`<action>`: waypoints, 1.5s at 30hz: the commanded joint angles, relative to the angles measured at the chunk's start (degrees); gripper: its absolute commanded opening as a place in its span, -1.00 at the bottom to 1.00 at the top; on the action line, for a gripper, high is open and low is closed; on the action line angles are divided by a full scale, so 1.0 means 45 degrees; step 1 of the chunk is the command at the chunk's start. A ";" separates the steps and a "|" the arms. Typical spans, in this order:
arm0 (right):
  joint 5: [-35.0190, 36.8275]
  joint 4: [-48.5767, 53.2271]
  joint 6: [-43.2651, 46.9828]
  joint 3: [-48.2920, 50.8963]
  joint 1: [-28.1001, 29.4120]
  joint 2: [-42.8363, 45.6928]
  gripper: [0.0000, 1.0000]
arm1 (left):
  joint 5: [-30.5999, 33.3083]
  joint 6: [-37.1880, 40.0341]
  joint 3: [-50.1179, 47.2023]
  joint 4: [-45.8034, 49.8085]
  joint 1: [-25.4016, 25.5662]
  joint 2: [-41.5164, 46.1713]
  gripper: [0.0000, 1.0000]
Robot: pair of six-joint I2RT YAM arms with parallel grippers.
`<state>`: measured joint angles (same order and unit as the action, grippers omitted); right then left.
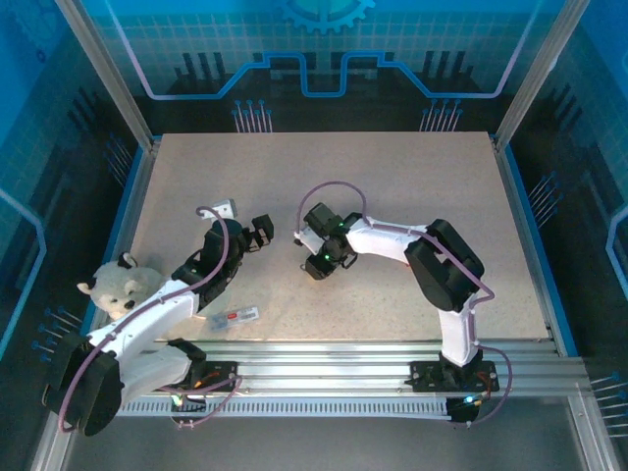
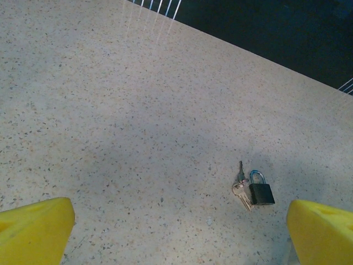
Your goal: Lock with the key
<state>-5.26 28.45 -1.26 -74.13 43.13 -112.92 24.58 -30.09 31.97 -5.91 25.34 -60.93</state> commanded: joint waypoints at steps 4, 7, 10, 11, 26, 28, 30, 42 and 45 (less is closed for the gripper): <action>-0.1353 0.0026 -0.0570 0.0535 -0.0203 0.0382 -0.37 | -0.0169 -0.0054 -0.0101 -0.0293 0.0069 -0.0084 0.99; -0.1312 0.0034 -0.0582 0.0516 -0.0184 0.0301 -0.37 | -0.0176 -0.0053 -0.0092 -0.0289 0.0066 -0.0113 0.99; -0.1273 -0.0061 -0.0641 0.0591 -0.0185 0.0313 -0.37 | -0.0169 -0.0054 -0.0077 -0.0288 0.0071 -0.0113 0.99; -0.1310 -0.0104 -0.0669 0.0628 -0.0189 0.0339 -0.37 | -0.0186 -0.0057 -0.0091 -0.0286 0.0069 -0.0112 0.99; -0.1079 -0.0373 -0.0797 0.0888 -0.0131 0.0647 -0.31 | -0.0212 -0.0069 -0.0092 -0.0278 0.0060 -0.0126 0.98; -0.0756 -0.0272 -0.0701 0.0845 0.0021 0.0541 -0.24 | -0.0227 -0.0054 -0.0092 -0.0288 0.0071 -0.0133 0.99; -0.0375 -0.0247 -0.0688 0.0848 0.0202 0.0462 -0.14 | -0.0212 -0.0056 -0.0090 -0.0277 0.0068 -0.0132 0.98; 0.2794 0.0480 -0.0785 0.0149 0.1160 -0.0330 -0.01 | -0.0248 -0.0028 -0.0062 -0.0268 0.0068 -0.0093 0.99; 0.3330 0.0761 -0.0813 -0.0135 0.1293 -0.0673 -0.07 | -0.0232 0.0004 -0.0051 -0.0236 0.0070 -0.0038 0.99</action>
<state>3.92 28.86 -4.56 -73.71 48.45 -112.64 24.18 -30.09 31.97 -5.93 25.34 -61.21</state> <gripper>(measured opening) 0.472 0.994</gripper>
